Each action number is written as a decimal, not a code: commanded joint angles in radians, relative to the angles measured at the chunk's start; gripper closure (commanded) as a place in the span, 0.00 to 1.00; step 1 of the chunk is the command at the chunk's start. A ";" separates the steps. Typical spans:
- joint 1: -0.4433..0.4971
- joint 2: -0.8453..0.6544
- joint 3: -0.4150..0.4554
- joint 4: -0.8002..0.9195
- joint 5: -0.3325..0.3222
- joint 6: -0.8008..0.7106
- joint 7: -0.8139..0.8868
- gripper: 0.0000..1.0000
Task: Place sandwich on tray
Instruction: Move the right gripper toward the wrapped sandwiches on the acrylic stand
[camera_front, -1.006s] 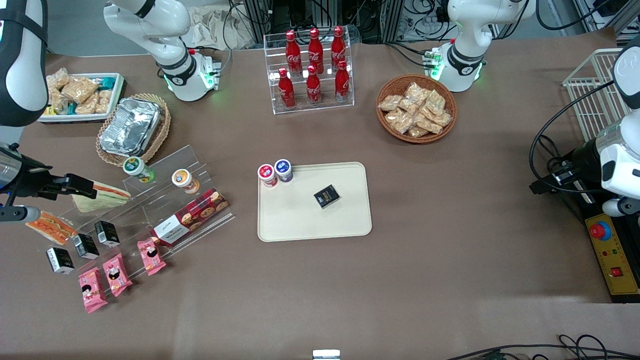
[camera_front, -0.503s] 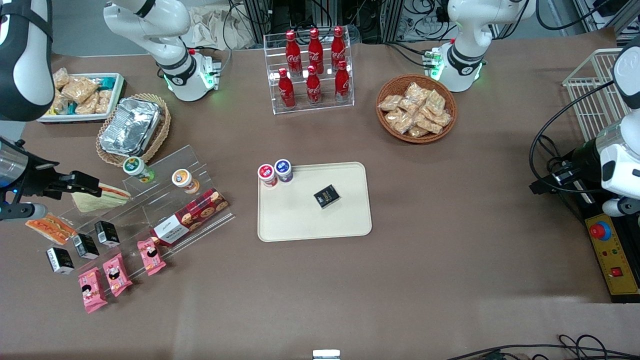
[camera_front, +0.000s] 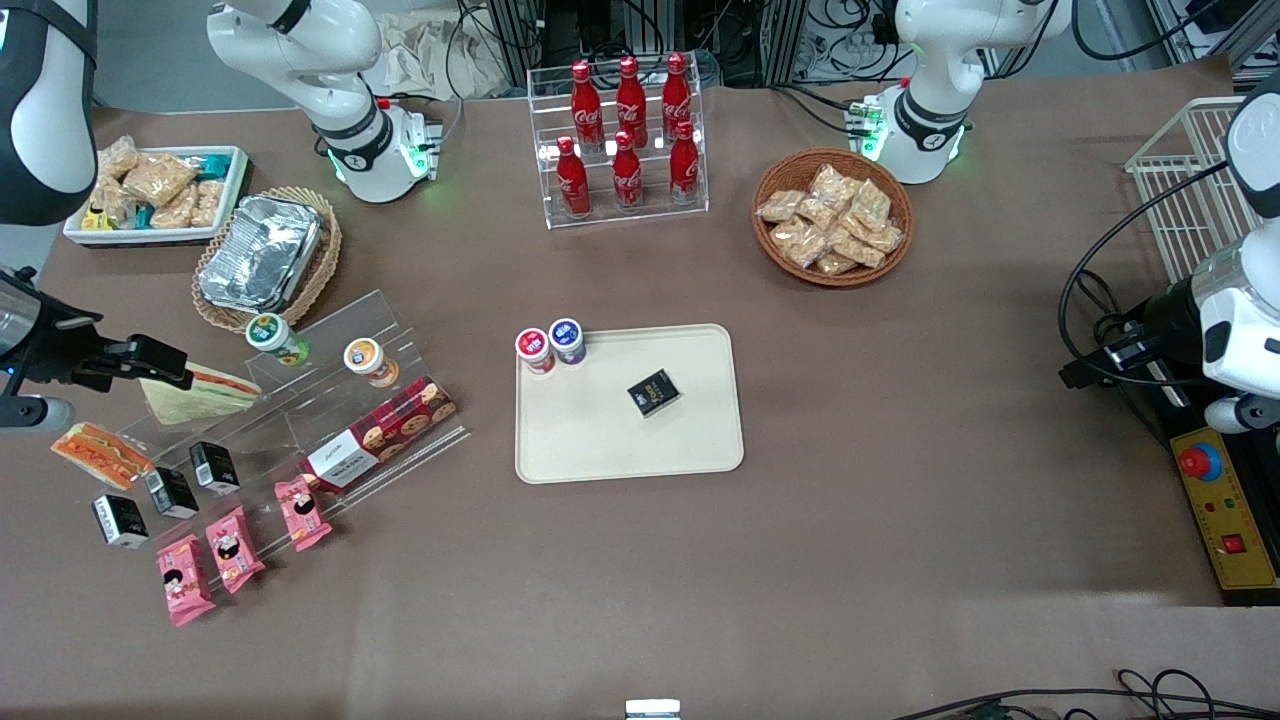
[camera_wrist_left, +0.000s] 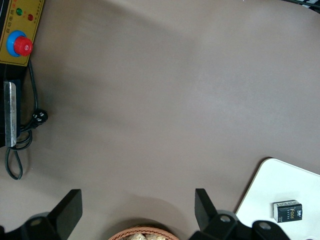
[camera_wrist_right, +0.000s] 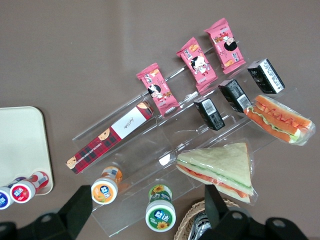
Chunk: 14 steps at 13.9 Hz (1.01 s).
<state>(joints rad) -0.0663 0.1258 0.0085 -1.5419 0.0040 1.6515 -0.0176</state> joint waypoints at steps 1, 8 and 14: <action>-0.026 -0.005 0.004 0.002 -0.016 -0.016 0.021 0.00; -0.046 0.012 -0.010 -0.003 -0.091 -0.010 0.022 0.00; -0.083 0.025 -0.010 -0.003 -0.081 0.007 0.022 0.00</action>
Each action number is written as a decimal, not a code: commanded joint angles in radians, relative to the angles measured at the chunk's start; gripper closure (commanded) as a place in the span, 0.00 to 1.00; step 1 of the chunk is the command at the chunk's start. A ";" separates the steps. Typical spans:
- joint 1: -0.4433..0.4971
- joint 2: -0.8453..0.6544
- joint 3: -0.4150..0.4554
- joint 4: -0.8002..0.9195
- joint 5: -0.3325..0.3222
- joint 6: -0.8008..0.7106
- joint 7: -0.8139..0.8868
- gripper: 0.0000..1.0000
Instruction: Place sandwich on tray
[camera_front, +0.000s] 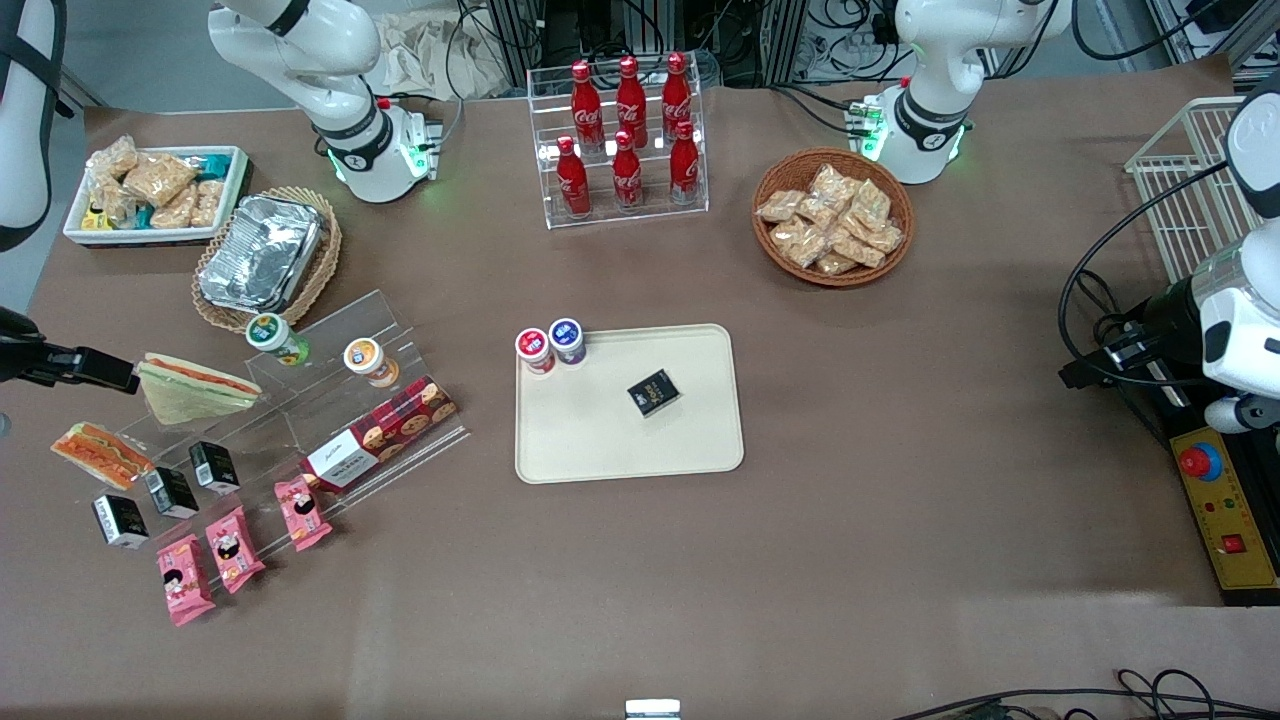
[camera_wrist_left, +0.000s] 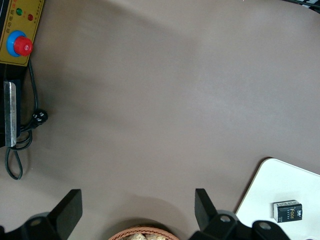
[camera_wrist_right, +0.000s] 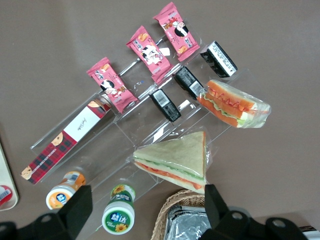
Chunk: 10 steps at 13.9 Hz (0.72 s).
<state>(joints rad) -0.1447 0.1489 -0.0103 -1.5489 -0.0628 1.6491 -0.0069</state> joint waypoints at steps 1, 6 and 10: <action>-0.006 0.001 0.010 0.004 -0.008 0.027 0.010 0.00; -0.038 0.000 -0.005 0.007 0.079 0.050 0.198 0.00; -0.085 0.034 -0.025 0.003 0.087 0.101 0.437 0.00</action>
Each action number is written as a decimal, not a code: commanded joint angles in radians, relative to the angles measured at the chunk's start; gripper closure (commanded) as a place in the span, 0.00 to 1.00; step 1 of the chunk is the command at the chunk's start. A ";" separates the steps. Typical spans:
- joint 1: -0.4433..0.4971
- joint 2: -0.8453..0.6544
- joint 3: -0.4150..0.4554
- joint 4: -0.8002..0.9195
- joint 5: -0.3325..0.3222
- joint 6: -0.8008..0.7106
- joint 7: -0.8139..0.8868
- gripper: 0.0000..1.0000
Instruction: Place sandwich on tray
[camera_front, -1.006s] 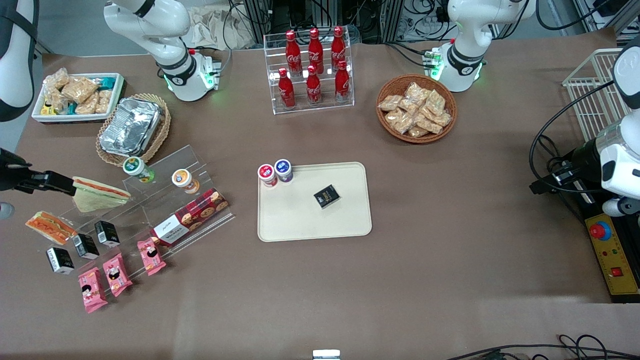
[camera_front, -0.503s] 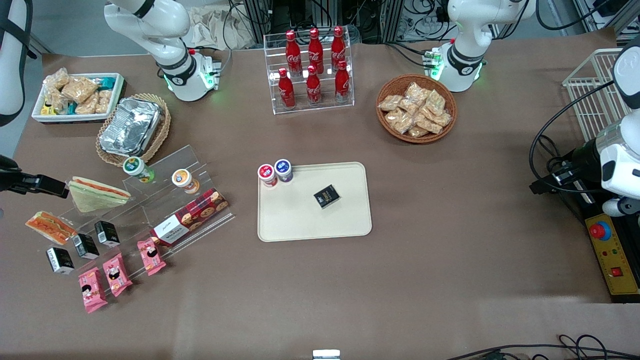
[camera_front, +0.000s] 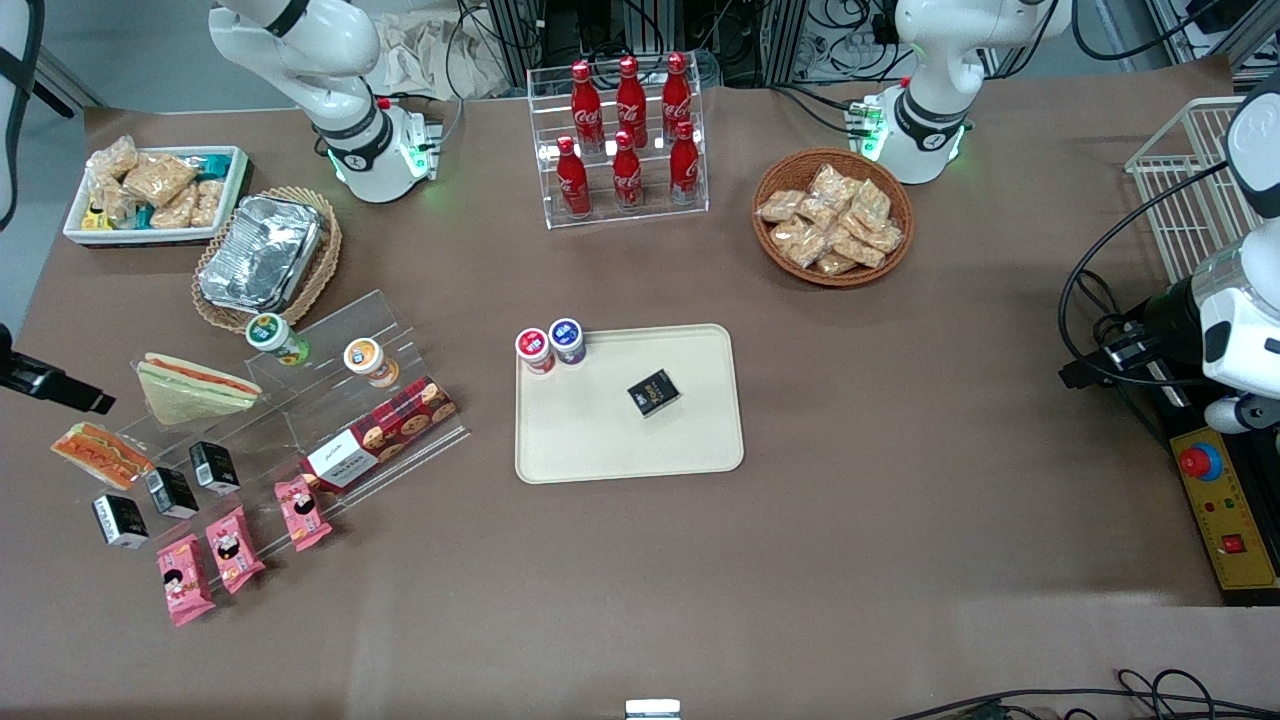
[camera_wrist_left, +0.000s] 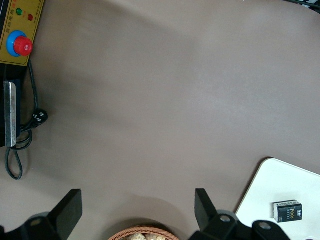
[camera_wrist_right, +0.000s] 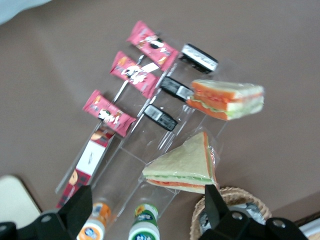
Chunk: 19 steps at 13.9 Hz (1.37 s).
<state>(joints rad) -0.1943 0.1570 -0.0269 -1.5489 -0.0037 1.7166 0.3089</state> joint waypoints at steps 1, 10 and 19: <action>-0.056 0.033 -0.010 0.001 0.031 0.052 0.206 0.00; -0.140 0.111 -0.025 -0.005 0.050 0.074 1.065 0.00; -0.154 0.185 -0.033 -0.005 0.102 0.218 1.446 0.00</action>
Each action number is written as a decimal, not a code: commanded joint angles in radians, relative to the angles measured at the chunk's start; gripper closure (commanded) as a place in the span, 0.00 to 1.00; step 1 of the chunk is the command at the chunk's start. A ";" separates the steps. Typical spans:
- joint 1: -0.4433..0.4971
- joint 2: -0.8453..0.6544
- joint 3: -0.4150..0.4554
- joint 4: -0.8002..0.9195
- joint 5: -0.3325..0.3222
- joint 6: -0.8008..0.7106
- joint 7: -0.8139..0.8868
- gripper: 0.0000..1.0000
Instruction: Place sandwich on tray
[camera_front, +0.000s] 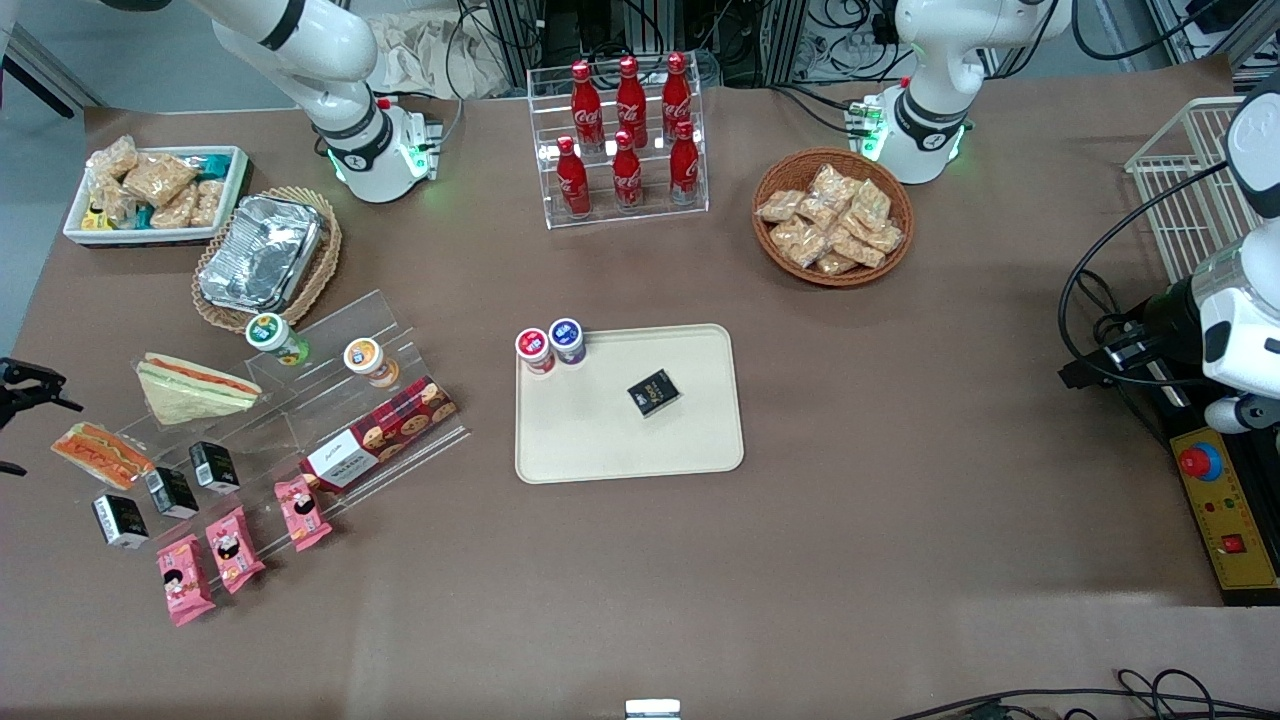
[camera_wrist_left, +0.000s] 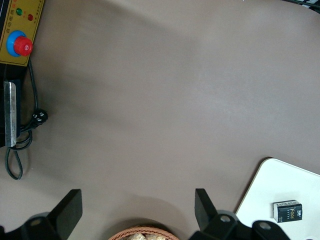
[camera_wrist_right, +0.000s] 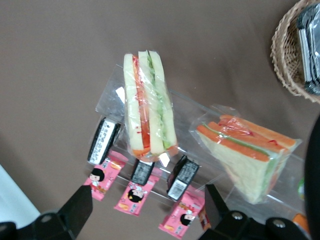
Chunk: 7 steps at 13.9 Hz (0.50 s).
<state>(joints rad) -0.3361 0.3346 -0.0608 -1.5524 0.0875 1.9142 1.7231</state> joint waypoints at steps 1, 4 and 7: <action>-0.024 0.015 0.001 -0.001 0.009 0.020 0.033 0.00; -0.034 0.030 0.001 -0.027 -0.015 0.049 0.032 0.00; -0.035 0.032 0.001 -0.058 -0.020 0.081 0.027 0.01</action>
<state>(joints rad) -0.3646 0.3720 -0.0682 -1.5859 0.0829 1.9642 1.7416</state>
